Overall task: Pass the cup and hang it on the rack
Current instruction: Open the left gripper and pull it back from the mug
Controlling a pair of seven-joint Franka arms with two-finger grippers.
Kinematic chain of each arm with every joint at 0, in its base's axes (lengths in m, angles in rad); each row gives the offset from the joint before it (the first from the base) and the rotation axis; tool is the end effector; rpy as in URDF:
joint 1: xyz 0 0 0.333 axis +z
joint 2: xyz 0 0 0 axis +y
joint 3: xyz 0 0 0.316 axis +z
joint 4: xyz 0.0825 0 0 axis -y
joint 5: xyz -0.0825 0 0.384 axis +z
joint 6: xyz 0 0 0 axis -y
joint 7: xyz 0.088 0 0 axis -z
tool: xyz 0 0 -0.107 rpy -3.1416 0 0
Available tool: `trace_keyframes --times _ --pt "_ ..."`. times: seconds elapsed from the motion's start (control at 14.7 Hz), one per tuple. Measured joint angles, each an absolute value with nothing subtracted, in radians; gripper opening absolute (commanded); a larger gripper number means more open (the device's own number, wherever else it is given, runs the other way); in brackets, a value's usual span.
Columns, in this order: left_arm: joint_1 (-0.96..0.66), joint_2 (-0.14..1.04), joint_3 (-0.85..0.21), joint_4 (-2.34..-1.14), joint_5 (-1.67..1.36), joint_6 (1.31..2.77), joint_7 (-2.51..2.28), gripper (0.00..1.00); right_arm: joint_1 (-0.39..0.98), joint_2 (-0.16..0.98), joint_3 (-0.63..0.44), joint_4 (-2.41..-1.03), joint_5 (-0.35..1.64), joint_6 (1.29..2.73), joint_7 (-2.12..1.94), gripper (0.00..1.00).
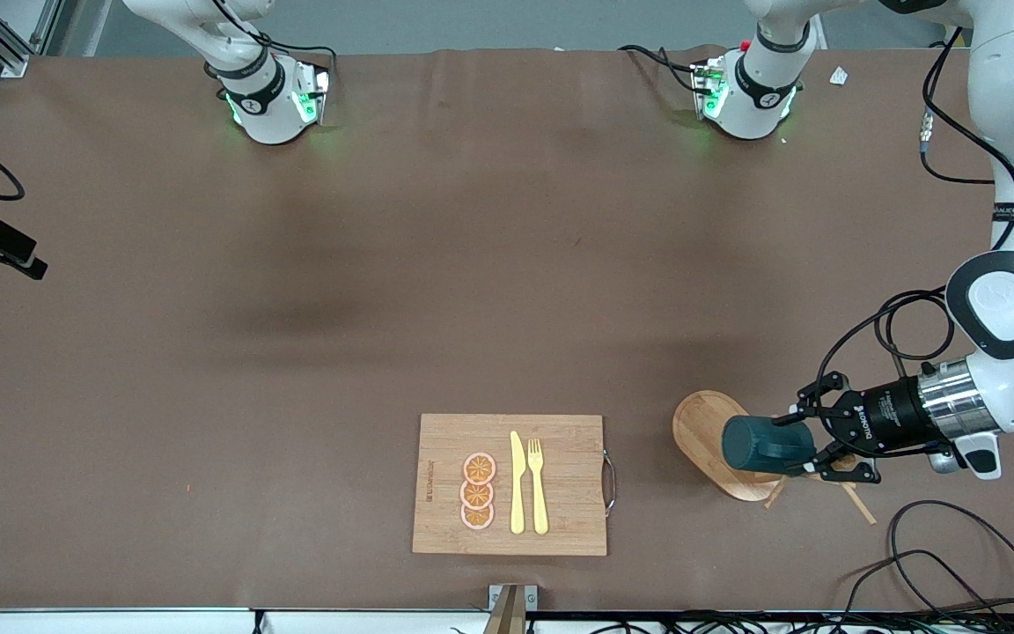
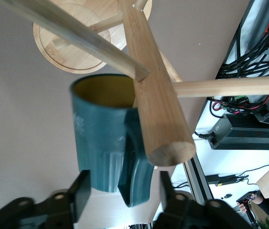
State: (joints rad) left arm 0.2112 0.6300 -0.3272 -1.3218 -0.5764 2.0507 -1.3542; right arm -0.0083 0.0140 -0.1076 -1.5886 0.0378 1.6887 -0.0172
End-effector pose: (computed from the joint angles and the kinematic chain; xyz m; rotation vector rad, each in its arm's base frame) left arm 0.7377 -0.0575 0.4073 1.7713 1.7451 -0.5043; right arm 0.5668 -0.0619 0.6191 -3.1042 0.1576 -0.1375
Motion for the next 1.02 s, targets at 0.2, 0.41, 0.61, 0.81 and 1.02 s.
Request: trace_keyframes --times 0.2,0.41,0.61,0.81,1.02 --pt "0.211 0.623 -0.336 -1.311 -0.577 2.049 -1.354 1.0 -0.008 0.014 -0.104 -1.589 0.038 1.688 -0.018 1.0" --pt "0.211 0.587 -0.34 -1.308 -0.577 2.022 -1.354 1.0 -0.008 0.014 -0.104 -1.589 0.038 1.688 -0.018 1.0" --pt "0.211 0.533 -0.343 -1.305 -0.577 1.992 -1.354 1.0 -0.009 0.014 -0.104 -1.589 0.038 1.686 -0.018 1.0" --pt "0.209 0.465 -0.349 -1.302 -0.532 1.952 -1.307 1.0 -0.009 0.014 -0.104 -1.589 0.038 1.685 -0.018 1.0" --pt "0.206 0.385 -0.388 -1.298 -0.35 1.875 -1.135 1.0 -0.009 0.014 -0.104 -1.589 0.038 1.685 -0.018 1.0"
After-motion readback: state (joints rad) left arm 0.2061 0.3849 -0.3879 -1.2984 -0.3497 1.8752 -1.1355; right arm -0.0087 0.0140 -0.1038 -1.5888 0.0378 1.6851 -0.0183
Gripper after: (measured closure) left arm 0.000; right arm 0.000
